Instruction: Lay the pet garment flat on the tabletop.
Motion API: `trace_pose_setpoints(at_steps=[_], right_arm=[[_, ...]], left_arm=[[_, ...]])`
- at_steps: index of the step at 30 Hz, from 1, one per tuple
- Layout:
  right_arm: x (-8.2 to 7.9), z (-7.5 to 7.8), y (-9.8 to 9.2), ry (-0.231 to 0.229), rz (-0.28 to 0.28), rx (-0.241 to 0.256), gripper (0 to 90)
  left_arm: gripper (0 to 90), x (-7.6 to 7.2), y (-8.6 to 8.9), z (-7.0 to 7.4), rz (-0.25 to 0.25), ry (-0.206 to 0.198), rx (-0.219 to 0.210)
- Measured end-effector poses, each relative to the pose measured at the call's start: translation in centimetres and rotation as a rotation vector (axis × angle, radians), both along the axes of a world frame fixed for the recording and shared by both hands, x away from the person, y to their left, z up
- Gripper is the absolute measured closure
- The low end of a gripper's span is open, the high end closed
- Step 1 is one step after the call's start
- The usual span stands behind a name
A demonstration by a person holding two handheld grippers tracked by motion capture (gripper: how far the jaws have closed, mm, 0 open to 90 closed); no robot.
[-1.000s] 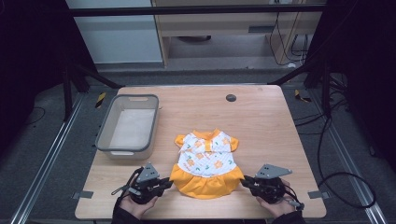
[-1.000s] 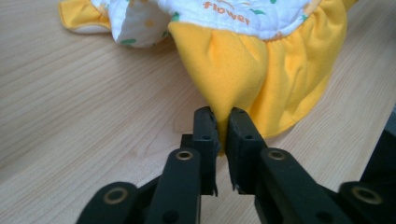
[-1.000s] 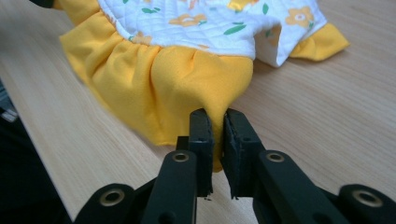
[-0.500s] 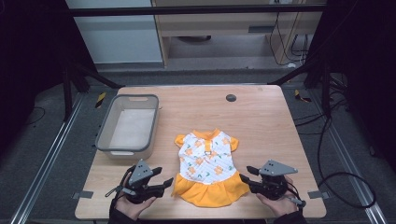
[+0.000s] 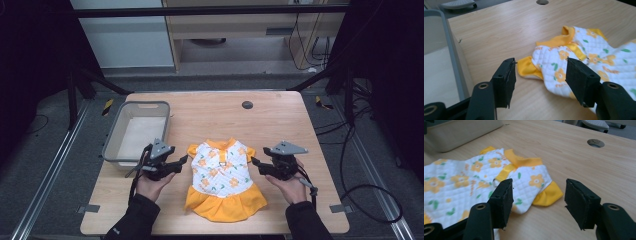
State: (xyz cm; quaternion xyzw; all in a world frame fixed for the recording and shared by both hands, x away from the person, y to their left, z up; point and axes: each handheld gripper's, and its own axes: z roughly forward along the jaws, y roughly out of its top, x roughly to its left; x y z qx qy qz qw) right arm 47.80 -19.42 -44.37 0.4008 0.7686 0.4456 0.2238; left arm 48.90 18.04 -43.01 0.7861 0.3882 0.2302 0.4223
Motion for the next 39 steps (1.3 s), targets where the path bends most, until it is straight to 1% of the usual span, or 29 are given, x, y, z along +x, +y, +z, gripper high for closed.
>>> trace_pose_setpoints(at_steps=[3,5,7,8,9,10,11,12,13,14,15,18,20,21,22,23,24,26,27,28,29,30,32,33,35,36,37,38,39], right_arm=[[1.9,-0.5,0.6,0.017,-0.015,-0.016,42.7],[3.0,-0.9,1.0,0.022,-0.026,-0.027,44.5],[4.1,-1.6,1.2,0.039,-0.040,-0.043,45.0],[4.8,-2.4,1.4,0.059,-0.052,-0.064,45.8],[4.8,-2.4,1.4,0.059,-0.052,-0.064,45.8],[5.1,-2.7,1.5,0.067,-0.056,-0.071,46.1],[5.5,-3.2,1.5,0.080,-0.063,-0.082,46.6],[6.0,-3.9,1.5,0.091,-0.067,-0.102,46.9],[6.0,-3.9,1.5,0.091,-0.067,-0.102,46.9],[6.5,-4.5,1.6,0.104,-0.074,-0.116,47.2],[6.5,-4.5,1.6,0.104,-0.074,-0.116,47.2],[7.1,-5.3,1.4,0.122,-0.085,-0.121,48.7],[7.5,-6.1,1.3,0.146,-0.089,-0.118,50.6],[7.5,-6.1,1.3,0.146,-0.089,-0.118,50.6],[7.6,-6.1,1.3,0.149,-0.091,-0.097,55.4],[7.6,-6.1,1.3,0.149,-0.091,-0.097,55.4],[7.7,-6.2,1.3,0.155,-0.087,-0.087,61.0],[7.6,-6.2,1.4,0.157,-0.076,-0.080,67.6],[7.6,-6.2,1.4,0.157,-0.076,-0.080,67.6],[7.5,-6.2,1.7,0.165,-0.071,-0.073,77.1],[7.5,-6.2,1.7,0.165,-0.071,-0.073,77.1],[7.4,-6.1,1.8,0.170,-0.069,-0.070,80.9],[7.3,-6.1,2.0,0.168,-0.060,-0.072,87.1],[7.2,-5.9,2.0,0.167,-0.059,-0.075,88.7],[7.1,-5.6,1.8,0.163,-0.056,-0.060,89.0],[7.0,-5.3,1.7,0.150,-0.050,-0.052,89.1],[7.0,-5.3,1.7,0.150,-0.050,-0.052,89.1],[6.9,-4.3,1.4,0.116,-0.044,-0.024,89.2],[6.9,-3.9,1.4,0.105,-0.042,-0.019,89.3]], left_arm=[[43.5,1.9,-0.9,-0.5,0.025,0.011,0.016],[44.4,3.1,-1.5,-0.9,0.040,0.024,0.040],[45.2,4.5,-2.1,-1.6,0.058,0.041,0.062],[46.4,5.3,-2.4,-2.2,0.069,0.069,0.065],[46.6,5.3,-2.4,-2.2,0.069,0.069,0.065],[46.6,6.0,-2.7,-2.8,0.072,0.101,0.073],[46.8,6.2,-2.9,-3.1,0.078,0.112,0.082],[48.2,6.6,-3.3,-3.8,0.080,0.115,0.117],[48.3,6.6,-3.3,-3.8,0.080,0.115,0.117],[49.2,6.8,-3.5,-4.3,0.088,0.125,0.141],[49.2,7.0,-3.5,-4.6,0.091,0.132,0.154],[50.8,7.4,-3.6,-5.6,0.106,0.155,0.179],[53.8,7.6,-3.6,-6.1,0.111,0.155,0.194],[53.8,7.6,-3.6,-6.2,0.109,0.162,0.180],[58.1,7.6,-3.5,-6.3,0.108,0.169,0.166],[58.1,7.6,-3.5,-6.4,0.105,0.170,0.159],[65.7,7.5,-3.4,-6.5,0.097,0.177,0.141],[74.2,7.4,-3.4,-6.6,0.083,0.193,0.107],[76.0,7.4,-3.4,-6.6,0.083,0.193,0.107],[79.4,7.3,-3.7,-6.5,0.077,0.190,0.115],[82.7,7.3,-3.7,-6.5,0.077,0.190,0.115],[82.7,7.2,-3.9,-6.5,0.076,0.191,0.121],[87.0,7.1,-4.1,-6.5,0.077,0.187,0.131],[88.3,7.1,-4.1,-6.5,0.075,0.188,0.132],[88.7,7.1,-3.8,-6.2,0.063,0.196,0.125],[88.8,7.1,-3.8,-6.2,0.063,0.196,0.125],[88.8,7.1,-3.7,-5.9,0.060,0.181,0.130],[88.9,7.0,-3.5,-5.0,0.057,0.149,0.114],[88.9,7.1,-3.4,-4.4,0.060,0.136,0.106]])
